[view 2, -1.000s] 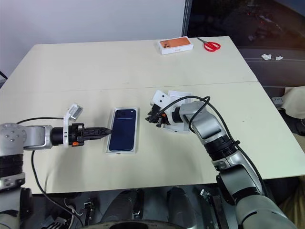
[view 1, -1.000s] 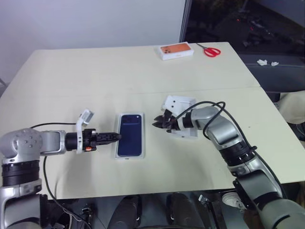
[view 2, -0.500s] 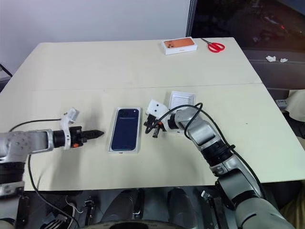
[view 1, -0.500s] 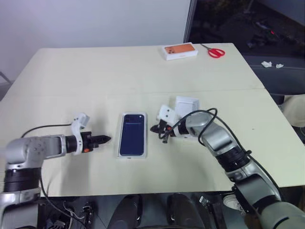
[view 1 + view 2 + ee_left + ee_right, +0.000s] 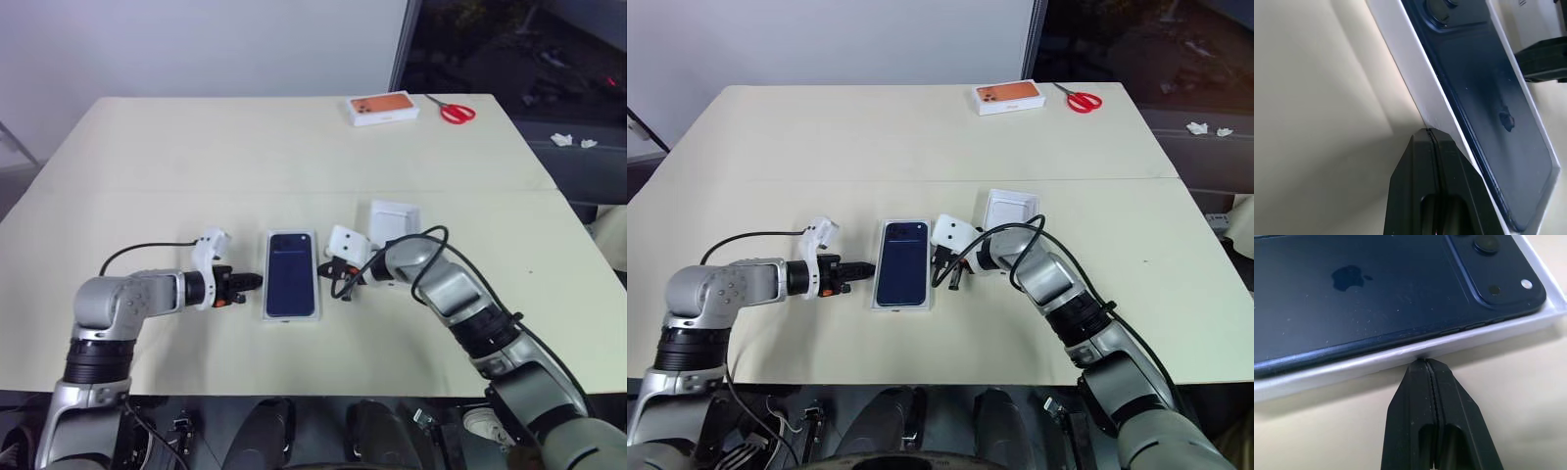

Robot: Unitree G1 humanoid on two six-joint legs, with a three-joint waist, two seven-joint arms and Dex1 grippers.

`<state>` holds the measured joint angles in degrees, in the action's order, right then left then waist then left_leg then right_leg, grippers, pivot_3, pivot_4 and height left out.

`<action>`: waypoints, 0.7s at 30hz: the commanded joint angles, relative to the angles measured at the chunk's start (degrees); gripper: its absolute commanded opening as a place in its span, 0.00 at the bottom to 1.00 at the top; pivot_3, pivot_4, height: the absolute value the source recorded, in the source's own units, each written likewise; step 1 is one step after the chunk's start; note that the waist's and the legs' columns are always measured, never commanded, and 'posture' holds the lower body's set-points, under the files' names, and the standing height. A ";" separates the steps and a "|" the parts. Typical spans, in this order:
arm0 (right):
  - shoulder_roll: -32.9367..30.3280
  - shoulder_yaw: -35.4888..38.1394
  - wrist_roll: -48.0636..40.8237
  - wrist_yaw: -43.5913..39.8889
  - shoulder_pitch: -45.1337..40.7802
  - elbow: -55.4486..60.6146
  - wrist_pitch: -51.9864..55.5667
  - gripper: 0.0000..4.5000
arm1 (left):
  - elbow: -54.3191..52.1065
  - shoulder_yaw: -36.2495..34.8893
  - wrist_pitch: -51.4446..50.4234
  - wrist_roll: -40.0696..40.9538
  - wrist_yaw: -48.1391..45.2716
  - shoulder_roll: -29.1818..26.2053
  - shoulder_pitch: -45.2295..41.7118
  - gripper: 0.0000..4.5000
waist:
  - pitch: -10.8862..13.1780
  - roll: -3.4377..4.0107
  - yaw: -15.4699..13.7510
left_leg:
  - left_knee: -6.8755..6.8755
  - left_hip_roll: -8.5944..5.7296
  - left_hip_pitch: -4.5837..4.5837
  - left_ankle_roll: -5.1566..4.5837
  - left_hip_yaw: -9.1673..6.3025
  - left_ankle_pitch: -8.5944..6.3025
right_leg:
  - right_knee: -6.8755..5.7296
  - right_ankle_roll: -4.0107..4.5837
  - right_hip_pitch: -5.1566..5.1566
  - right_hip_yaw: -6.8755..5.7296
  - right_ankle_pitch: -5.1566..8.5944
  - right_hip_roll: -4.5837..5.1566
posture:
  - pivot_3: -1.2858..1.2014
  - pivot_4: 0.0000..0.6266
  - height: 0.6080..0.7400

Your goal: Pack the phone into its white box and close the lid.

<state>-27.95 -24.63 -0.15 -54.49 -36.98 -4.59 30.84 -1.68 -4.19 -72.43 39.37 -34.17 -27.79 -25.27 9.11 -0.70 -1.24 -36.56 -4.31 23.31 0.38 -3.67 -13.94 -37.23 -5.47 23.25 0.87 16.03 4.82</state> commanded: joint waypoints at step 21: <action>-11.17 9.06 0.71 -0.53 10.86 7.73 3.10 0.00 | 21.18 14.87 12.21 -13.35 -9.49 16.67 -14.74 0.01 | -0.05 0.02 -2.40 | -0.66 -0.41 -0.01 -0.70 -0.23 -0.43 | 0.25 -0.05 -0.78 -0.28 0.01 0.34 | 0.52 0.24 1.00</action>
<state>-38.97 -14.43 0.84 -54.45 -27.08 2.66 33.42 19.96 6.52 -59.06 25.61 -42.29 -13.59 -41.05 9.06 -0.68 -3.64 -37.21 -4.72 23.30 -0.32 -3.89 -14.37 -36.98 -5.53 22.47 0.59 16.05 5.16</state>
